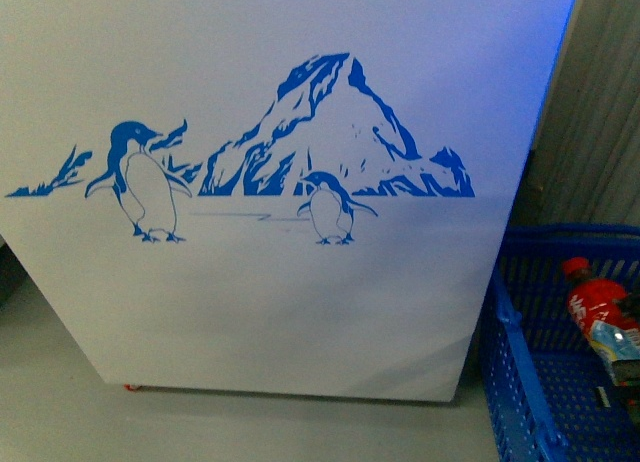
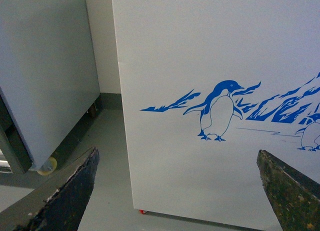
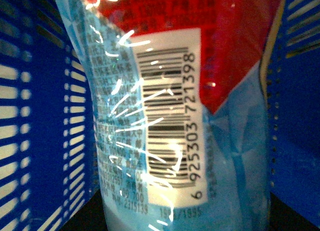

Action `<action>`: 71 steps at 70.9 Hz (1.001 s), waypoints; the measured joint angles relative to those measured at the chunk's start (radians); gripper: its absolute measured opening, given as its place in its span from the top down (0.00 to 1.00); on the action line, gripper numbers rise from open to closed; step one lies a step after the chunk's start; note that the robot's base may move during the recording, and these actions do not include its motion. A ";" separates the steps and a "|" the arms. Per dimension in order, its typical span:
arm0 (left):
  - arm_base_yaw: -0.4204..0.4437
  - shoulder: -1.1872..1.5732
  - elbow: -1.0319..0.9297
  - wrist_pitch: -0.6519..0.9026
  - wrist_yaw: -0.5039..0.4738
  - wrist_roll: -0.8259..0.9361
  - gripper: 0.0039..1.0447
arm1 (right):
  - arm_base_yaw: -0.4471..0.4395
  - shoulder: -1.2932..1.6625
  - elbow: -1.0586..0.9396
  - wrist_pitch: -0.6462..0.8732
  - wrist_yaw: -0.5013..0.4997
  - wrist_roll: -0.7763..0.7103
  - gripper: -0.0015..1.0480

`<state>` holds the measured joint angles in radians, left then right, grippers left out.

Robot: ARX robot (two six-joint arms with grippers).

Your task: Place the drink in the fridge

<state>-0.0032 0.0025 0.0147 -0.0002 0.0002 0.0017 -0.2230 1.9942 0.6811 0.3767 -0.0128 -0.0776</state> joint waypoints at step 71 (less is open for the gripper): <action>0.000 0.000 0.000 0.000 0.000 0.000 0.08 | 0.225 -1.596 -0.124 -0.458 0.109 0.222 0.59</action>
<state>-0.0032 0.0025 0.0147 -0.0002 0.0002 0.0017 0.0021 0.3981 0.5568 -0.0814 0.0959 0.1448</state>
